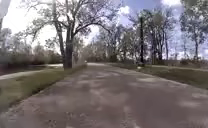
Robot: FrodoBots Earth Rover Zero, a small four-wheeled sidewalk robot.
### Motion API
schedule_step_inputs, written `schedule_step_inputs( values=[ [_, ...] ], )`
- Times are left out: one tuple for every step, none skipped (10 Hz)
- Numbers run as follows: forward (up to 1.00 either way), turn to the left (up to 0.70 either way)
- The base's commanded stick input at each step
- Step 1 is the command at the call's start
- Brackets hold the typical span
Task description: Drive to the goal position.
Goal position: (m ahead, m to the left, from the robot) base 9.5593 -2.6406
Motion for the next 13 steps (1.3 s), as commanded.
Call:
schedule_step_inputs(
  values=[
    [1.0,0.0],
    [1.0,0.0],
    [1.0,0.0],
    [1.0,0.0],
    [1.0,0.0],
    [1.0,0.0],
    [1.0,0.0],
    [1.0,0.0],
    [1.0,0.0],
    [1.0,0.0],
    [1.0,0.0],
    [1.0,0.0],
    [1.0,0.0]
  ],
)
